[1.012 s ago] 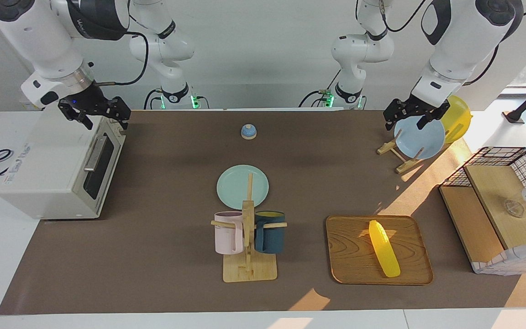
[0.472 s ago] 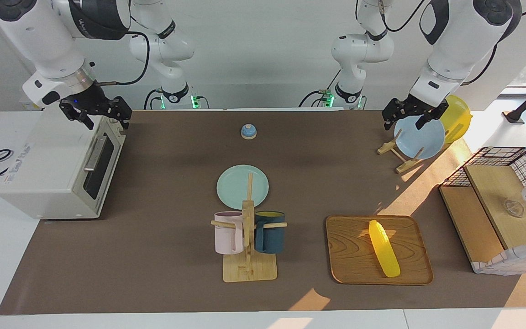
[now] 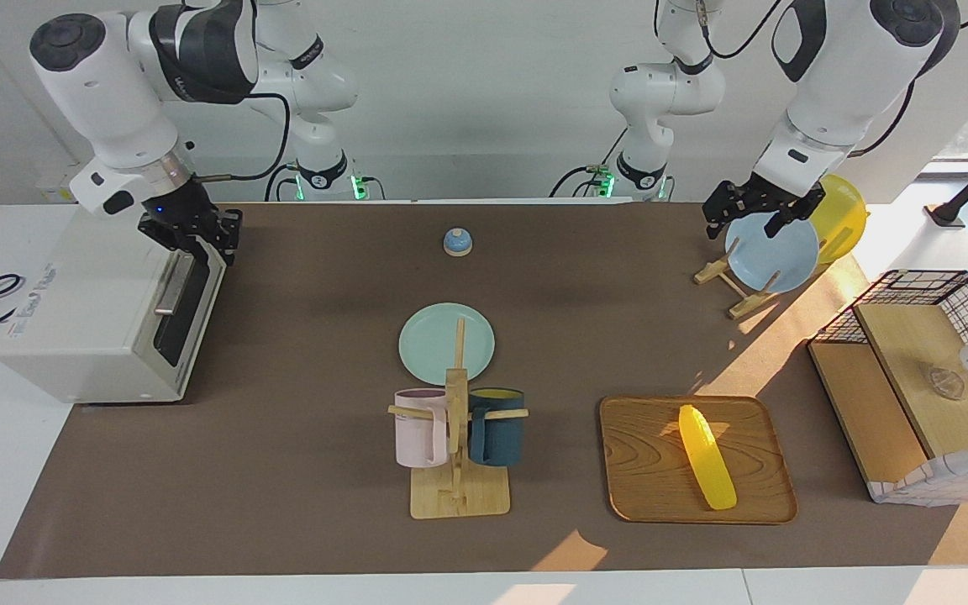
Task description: Put corn in oven
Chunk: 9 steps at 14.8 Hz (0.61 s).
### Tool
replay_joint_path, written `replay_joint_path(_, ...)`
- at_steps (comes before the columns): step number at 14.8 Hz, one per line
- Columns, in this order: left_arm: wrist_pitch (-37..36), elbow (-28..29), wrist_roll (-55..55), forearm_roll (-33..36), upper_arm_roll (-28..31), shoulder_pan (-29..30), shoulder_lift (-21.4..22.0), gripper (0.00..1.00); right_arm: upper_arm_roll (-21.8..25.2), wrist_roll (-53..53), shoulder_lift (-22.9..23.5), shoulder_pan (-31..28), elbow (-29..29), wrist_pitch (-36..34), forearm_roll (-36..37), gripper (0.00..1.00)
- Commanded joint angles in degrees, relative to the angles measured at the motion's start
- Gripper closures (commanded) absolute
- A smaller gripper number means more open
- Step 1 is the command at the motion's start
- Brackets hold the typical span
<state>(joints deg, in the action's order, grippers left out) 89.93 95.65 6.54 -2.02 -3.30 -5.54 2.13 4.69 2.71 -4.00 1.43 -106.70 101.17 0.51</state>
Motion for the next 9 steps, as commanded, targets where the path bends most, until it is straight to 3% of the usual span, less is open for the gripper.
replay_joint_path(1, 0.9, 0.2, 0.1, 1.2, 0.0, 0.1, 0.7, 0.0, -0.1, -0.9, -0.8, -3.3, -3.5, 3.3, 3.3, 1.0)
replay_joint_path(6, 7.0, -0.1, 0.3, 1.1, -0.2, 0.1, -0.7, 0.0, 0.1, -9.9, 1.0, -7.3, -3.6, 2.2, 7.3, 1.0)
replay_joint_path(9, 8.4, -2.6, 0.0, 1.6, -0.2, -0.1, -5.3, 0.0, 0.1, -10.1, 1.2, -7.3, -4.0, 2.3, 7.3, 1.0)
